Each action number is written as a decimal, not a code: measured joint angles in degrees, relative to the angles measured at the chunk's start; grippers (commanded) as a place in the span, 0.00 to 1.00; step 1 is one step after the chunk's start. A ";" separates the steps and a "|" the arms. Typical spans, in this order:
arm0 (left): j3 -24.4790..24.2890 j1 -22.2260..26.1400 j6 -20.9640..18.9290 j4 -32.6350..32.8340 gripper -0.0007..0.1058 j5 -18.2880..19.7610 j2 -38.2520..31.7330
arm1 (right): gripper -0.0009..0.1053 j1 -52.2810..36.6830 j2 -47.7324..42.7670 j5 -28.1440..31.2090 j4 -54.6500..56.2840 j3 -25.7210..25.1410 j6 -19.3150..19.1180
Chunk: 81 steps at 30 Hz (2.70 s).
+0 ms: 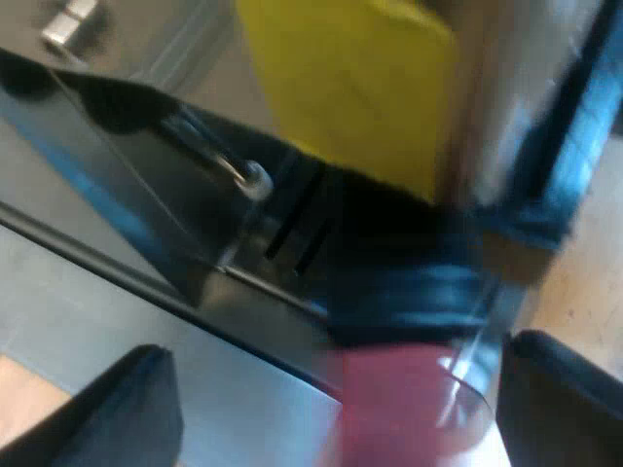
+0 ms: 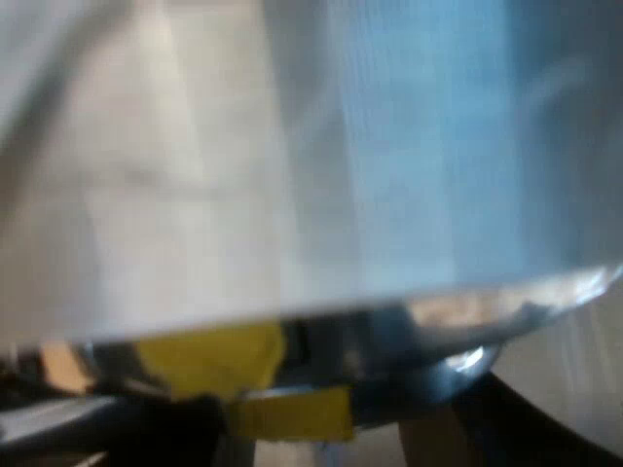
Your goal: Put the handle in the coffee machine
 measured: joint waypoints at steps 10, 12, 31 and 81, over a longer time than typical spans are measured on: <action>3.59 6.37 4.00 2.91 0.66 -2.17 -0.03 | 0.36 0.00 0.00 -0.11 -0.55 0.00 0.00; 3.59 8.85 5.41 3.06 0.66 -2.16 -0.03 | 0.36 0.00 0.00 -0.11 -0.69 0.00 0.00; -3.55 26.06 10.00 4.37 0.44 4.07 -0.03 | 0.36 0.00 0.00 -0.11 -1.15 0.00 -0.24; -26.79 3.25 15.89 30.93 0.02 -6.00 22.86 | 0.36 0.00 0.00 -0.11 -2.94 0.65 -1.71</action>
